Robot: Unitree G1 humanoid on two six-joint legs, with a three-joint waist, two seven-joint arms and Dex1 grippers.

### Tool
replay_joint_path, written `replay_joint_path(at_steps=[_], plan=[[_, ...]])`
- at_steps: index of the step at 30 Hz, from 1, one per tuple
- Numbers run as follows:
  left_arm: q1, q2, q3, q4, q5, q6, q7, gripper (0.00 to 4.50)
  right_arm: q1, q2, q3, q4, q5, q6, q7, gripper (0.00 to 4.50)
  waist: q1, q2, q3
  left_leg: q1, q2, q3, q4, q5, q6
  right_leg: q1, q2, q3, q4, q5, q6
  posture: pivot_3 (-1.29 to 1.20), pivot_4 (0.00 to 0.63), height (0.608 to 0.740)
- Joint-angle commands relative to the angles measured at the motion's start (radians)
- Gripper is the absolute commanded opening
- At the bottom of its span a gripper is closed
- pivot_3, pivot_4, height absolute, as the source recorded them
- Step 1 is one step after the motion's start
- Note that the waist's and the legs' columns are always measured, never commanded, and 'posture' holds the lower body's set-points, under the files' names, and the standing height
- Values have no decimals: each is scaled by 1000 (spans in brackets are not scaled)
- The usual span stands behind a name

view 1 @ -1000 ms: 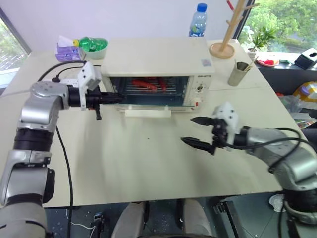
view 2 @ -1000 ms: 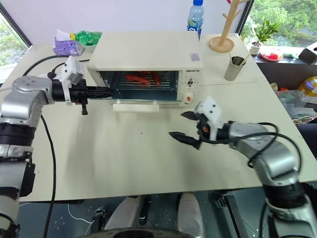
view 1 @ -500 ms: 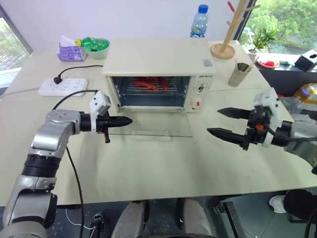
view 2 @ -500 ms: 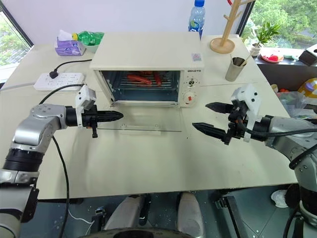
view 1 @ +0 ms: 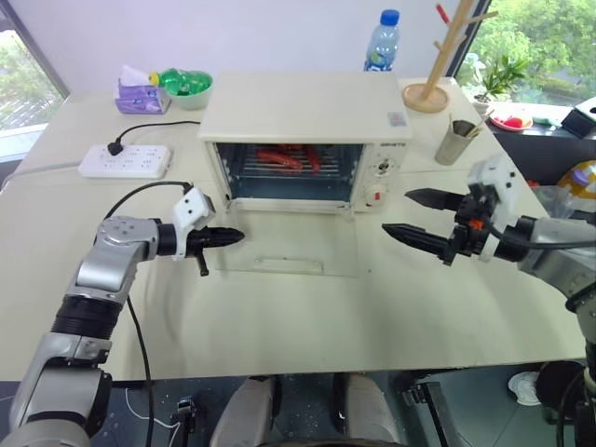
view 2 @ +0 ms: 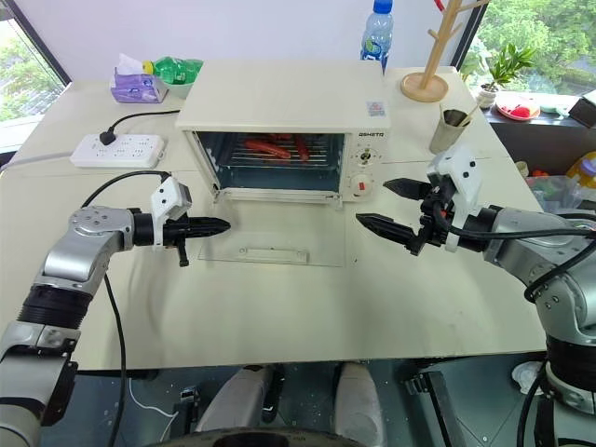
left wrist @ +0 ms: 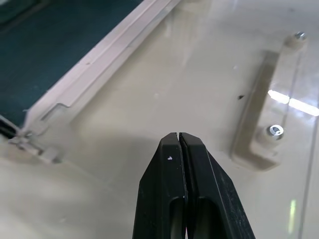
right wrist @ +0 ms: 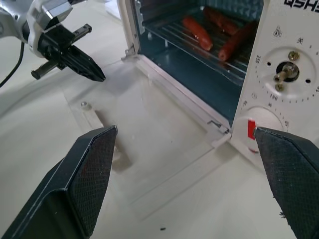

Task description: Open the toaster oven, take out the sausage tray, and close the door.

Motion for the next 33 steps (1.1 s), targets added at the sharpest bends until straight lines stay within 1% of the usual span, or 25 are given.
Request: replay_joint_path(at_steps=[1,3,6,8,9,10,11,13,14,17,21,24,25,26,29,33], plan=[[-6,15,35,-29,-32,61,-1,28,-25,0,-7,-12,1,-20,-1,4500,0,0,0,0,0,0,0,0,0,0,0,0,0,0,0,0,150,739],[-9,42,100,-109,-132,168,-27,28,-34,-2,1,-11,-1,-21,2,4500,-2,0,0,0,0,0,0,0,0,0,0,0,0,0,0,0,150,739],[-5,100,208,-223,-305,370,-65,829,-54,-7,19,0,-19,-30,6,4500,-9,-2,1,-3,1,-1,0,0,0,-3,1,0,0,0,0,0,150,739],[-4,138,274,-278,-404,487,-64,1805,-73,-3,33,12,-30,-30,-1,4500,-15,-1,1,-4,1,-1,0,0,0,-4,1,0,0,0,0,0,150,739],[-5,154,305,-300,-446,537,-55,2404,-82,1,39,16,-32,-28,-6,4500,-16,-1,1,-3,0,-1,-1,0,0,-4,1,0,1,0,0,0,150,739],[-4,167,337,-317,-484,580,-44,2865,-89,5,50,16,-37,-29,-10,4500,-21,-1,1,-3,0,-1,-1,0,0,-4,1,0,0,0,0,0,150,739],[-2,178,363,-329,-513,614,-33,3291,-94,10,62,12,-44,-32,-11,4500,-22,-1,1,-3,0,-1,-1,0,0,-4,1,0,1,0,0,0,150,739],[4,191,398,-345,-541,645,-7,4352,-103,24,89,2,-53,-40,-12,4500,-23,-1,1,-3,0,-1,0,0,0,-4,1,0,1,0,0,0,150,739],[10,195,405,-349,-541,645,3,4437,-110,35,102,-2,-57,-45,-16,4500,-23,-1,1,-3,0,-1,0,0,0,-4,1,0,1,0,0,0,150,739],[30,209,400,-362,-524,624,22,4437,-146,71,151,0,-85,-61,-32,4500,-23,-1,1,-3,0,-1,0,0,0,-4,1,0,0,0,0,0,150,739],[37,212,378,-392,-528,626,42,4437,-211,86,306,24,-248,-124,-56,4500,-25,-1,1,-3,0,-1,0,0,0,-4,1,0,0,0,0,0,150,739],[29,197,361,-388,-507,607,77,4437,-264,135,366,70,-319,-149,-91,4500,-25,-1,1,-3,0,-1,0,0,0,-4,1,0,0,0,0,0,150,739],[27,194,353,-384,-498,598,84,4500,-283,154,386,86,-350,-167,-103,3964,-25,-1,1,-3,0,-1,0,0,0,-4,1,0,0,0,0,0,150,739],[29,194,345,-385,-494,592,84,4500,-313,180,433,116,-412,-203,-124,3700,-25,-1,1,-3,0,-1,0,0,0,-4,1,0,0,0,0,0,150,739],[31,197,340,-392,-500,593,84,4500,-374,200,576,200,-633,-367,-155,2260,-27,-1,1,-3,0,-1,0,0,0,-5,1,0,1,0,0,0,150,739],[37,199,338,-401,-506,595,88,4500,-431,260,655,313,-784,-513,-188,2260,-28,-1,1,-3,0,-1,-1,0,-1,-5,1,0,1,0,0,0,150,739]])
